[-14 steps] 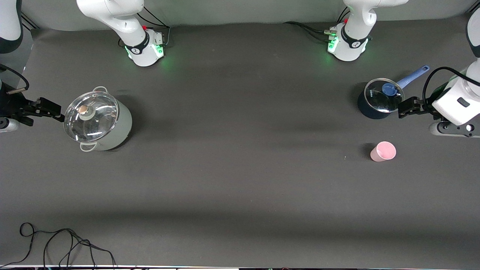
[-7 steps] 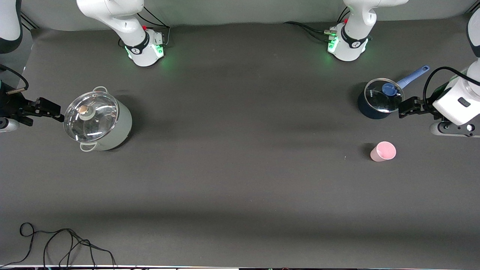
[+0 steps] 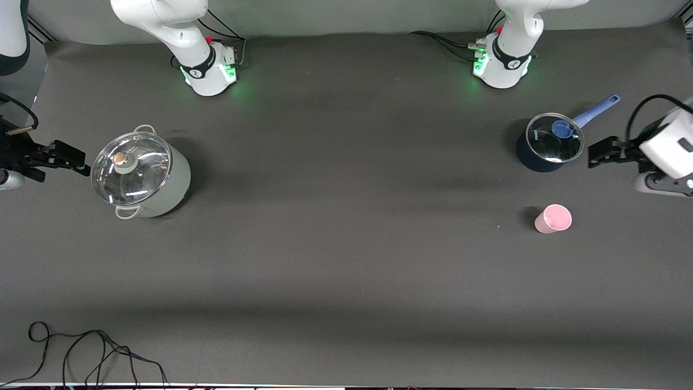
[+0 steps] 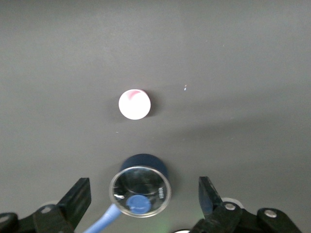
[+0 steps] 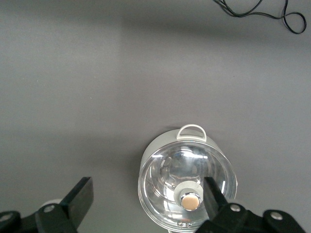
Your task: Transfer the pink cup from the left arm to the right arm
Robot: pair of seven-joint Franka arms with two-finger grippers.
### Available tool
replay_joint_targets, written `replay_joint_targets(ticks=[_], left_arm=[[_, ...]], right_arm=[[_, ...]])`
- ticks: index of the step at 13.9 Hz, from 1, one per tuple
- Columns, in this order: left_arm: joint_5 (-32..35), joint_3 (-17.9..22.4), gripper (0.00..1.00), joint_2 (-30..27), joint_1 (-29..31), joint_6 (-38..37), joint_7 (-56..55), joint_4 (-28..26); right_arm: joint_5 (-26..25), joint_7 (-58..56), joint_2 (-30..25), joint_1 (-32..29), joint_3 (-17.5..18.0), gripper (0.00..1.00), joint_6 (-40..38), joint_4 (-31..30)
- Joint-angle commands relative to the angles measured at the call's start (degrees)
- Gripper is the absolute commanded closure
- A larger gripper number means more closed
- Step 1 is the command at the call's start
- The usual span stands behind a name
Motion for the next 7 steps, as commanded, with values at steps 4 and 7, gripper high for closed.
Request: replay_joint_targets(ticks=[4,7], left_arm=[[-5.3,0.2,0.02,-1.5,10.0,0.7,27.1,0.6],[-6.6,0.2,0.02,-1.1,14.4,1.4,38.8,0.6]], right_arm=[[0.0,-1.3,-0.3,0.3,-0.1,0.0,-1.5,1.1],[0.0,-1.2,-0.3,0.3,-0.2,0.0,-1.5,1.3]])
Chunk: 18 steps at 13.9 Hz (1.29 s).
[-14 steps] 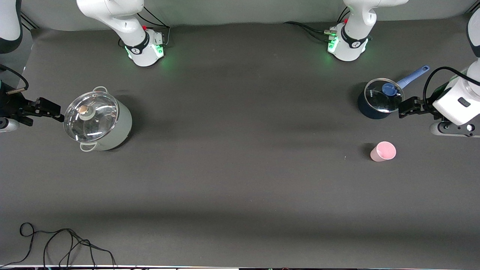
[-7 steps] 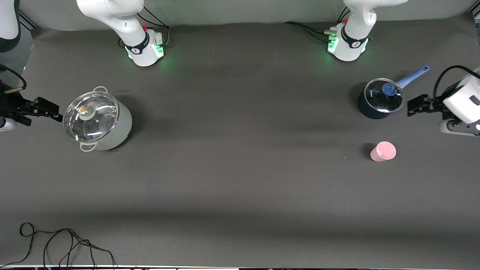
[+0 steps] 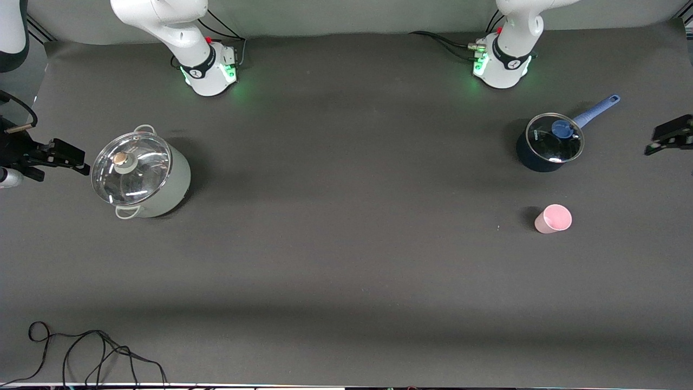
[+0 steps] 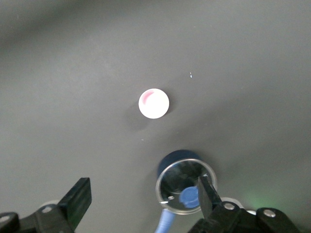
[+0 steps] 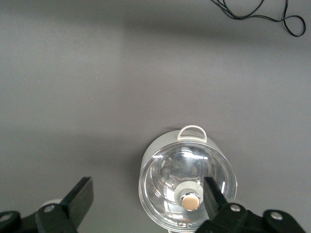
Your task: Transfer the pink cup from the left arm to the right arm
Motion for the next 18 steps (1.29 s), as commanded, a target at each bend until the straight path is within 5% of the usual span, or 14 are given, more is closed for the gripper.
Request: replay_joint_targets(ticks=[1,10,18], left_arm=[[-2.6,-0.3,0.02,-0.4,4.1,0.7,9.9,-0.1],[-21.6,-0.3,0.03,13.7,23.5,0.7,50.9,4.0],[-38.4,-0.6,0.03,33.1,30.6,-6.4,75.3,6.3]], right_arm=[[0.0,-1.1,-0.2,0.3,-0.4,0.0,-1.3,0.9],[1.0,-1.1,-0.1,0.3,-0.6,0.0,-1.2,1.4],[1.0,-1.1,-0.1,0.3,-0.6,0.0,-1.3,1.4]])
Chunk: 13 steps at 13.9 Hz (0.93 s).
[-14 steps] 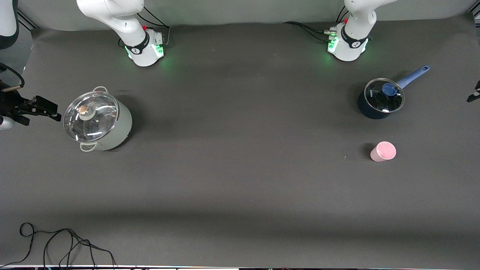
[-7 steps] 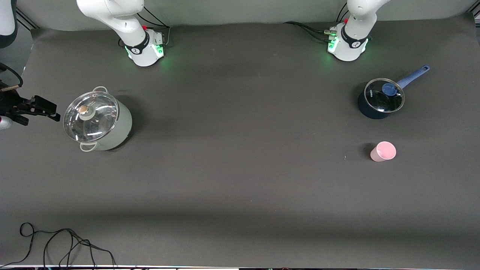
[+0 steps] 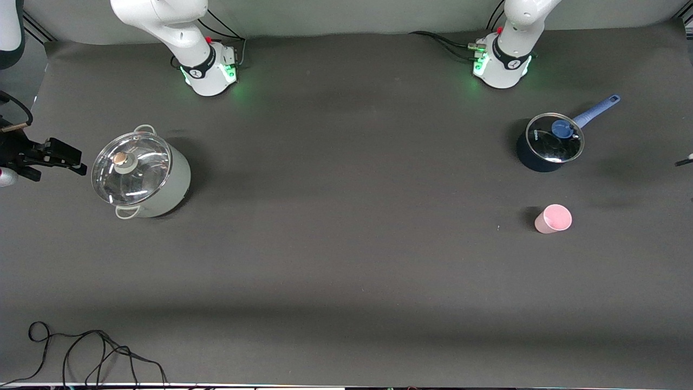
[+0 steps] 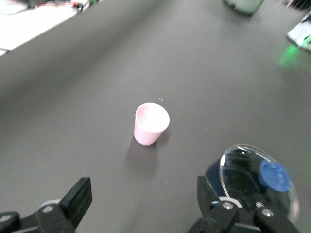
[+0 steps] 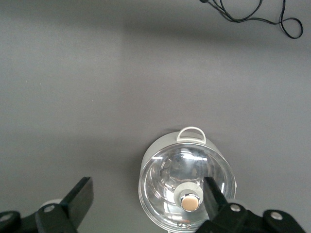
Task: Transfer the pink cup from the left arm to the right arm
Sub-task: 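Lower the open left gripper around the pink cup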
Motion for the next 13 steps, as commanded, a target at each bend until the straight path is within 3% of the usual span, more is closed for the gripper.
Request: replay_joint_targets(ticks=[1,10,13], left_arm=[[-5.4,-0.8,0.03,7.7,0.8,-3.8,7.3,4.1],[-15.4,-2.8,0.03,21.5,-0.2,-3.7,24.9,3.9],[-16.4,-5.9,0.03,24.6,-0.2,-2.6,26.7,3.7]], right_arm=[[0.8,-1.1,-0.1,0.3,-0.3,0.0,-1.3,1.0],[0.8,-1.1,-0.1,0.3,-0.4,0.0,-1.3,1.0],[0.8,-1.1,-0.1,0.3,-0.4,0.0,-1.3,0.9]])
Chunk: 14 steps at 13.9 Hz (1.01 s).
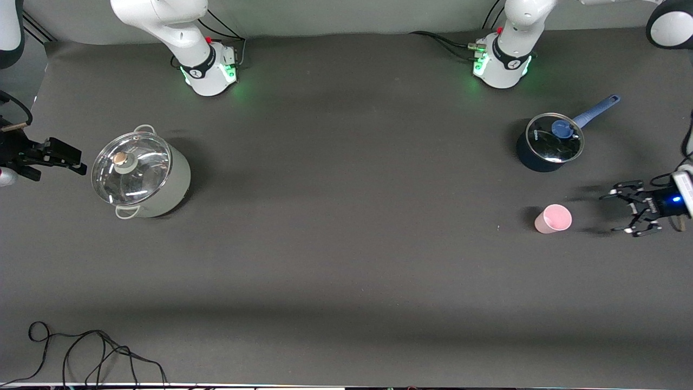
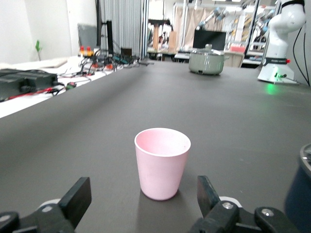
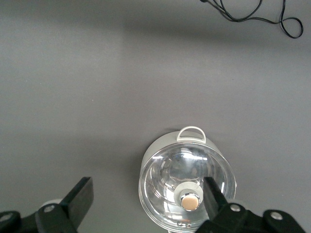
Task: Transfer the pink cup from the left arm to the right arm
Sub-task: 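Lower the open left gripper around the pink cup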
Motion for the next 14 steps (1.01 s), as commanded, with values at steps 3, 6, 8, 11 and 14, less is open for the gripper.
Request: replay_joint_targets(ticks=[3,6,8,11,14], left_arm=[[-1.5,-2.7,0.02,3.2,-1.4,1.2,4.0,1.3],[-1.6,-2.7,0.02,4.2,-2.3,2.5,7.4,1.0],[-2.6,-2.7,0.02,5.0,-3.1,3.2,8.8,1.0],[-4.5,-2.7,0.02,6.5,-4.7,4.5,11.4,1.0],[-4.8,-2.7,0.02,7.2,-5.7,4.6,12.1,0.9]], right_arm=[[0.8,-1.1,-0.1,0.3,-0.4,0.0,-1.1,0.9],[0.8,-1.1,-0.1,0.3,-0.4,0.0,-1.1,0.9],[0.8,-1.1,-0.1,0.3,-0.4,0.0,-1.1,0.8],[0.8,-1.1,-0.1,0.3,-0.4,0.0,-1.1,0.8],[0.8,-1.1,-0.1,0.2,-0.4,0.0,-1.1,0.8]])
